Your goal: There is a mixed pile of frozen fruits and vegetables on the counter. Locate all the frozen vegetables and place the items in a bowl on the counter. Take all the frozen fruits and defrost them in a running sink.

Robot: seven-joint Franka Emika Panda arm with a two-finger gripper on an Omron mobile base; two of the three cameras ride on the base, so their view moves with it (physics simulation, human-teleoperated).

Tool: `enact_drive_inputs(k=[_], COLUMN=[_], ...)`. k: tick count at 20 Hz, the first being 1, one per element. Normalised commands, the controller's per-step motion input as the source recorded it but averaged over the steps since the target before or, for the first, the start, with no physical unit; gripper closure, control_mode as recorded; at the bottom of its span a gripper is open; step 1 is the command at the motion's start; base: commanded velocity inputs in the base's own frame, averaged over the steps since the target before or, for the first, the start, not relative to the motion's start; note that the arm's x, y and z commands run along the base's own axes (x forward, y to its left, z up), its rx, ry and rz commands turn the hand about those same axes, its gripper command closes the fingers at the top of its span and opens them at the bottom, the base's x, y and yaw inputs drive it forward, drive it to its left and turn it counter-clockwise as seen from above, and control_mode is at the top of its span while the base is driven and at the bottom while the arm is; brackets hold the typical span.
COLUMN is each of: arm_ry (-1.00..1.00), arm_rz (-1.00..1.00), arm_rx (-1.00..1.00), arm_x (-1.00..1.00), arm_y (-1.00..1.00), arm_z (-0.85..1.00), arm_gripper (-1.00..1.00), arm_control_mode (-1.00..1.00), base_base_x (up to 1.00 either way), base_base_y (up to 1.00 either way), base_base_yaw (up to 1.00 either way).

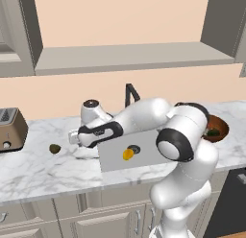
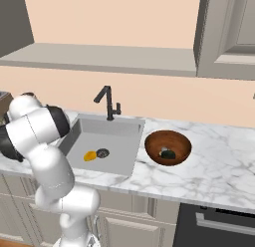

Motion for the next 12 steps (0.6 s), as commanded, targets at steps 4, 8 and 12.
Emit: enact_drive_inputs(k=[4,8,12], arm_ry=[-0.03,0.00,0.06], arm_rz=[0.20,0.22,0.19], arm_rx=[0.00,-0.06,-0.09], arm_x=[-0.08,-0.12,0.07], arm_y=[0.73,0.73,0.51], arm_z=[0.00,-0.01,0.00], arm_gripper=[-1.00,-1.00,-1.00], arm_control_mode=[-1.00,-1.00,-1.00], base_base_x=[0.00,0.00,0.00], base_base_y=[0.00,0.00,0.00], base_base_yaw=[0.00,0.00,0.00])
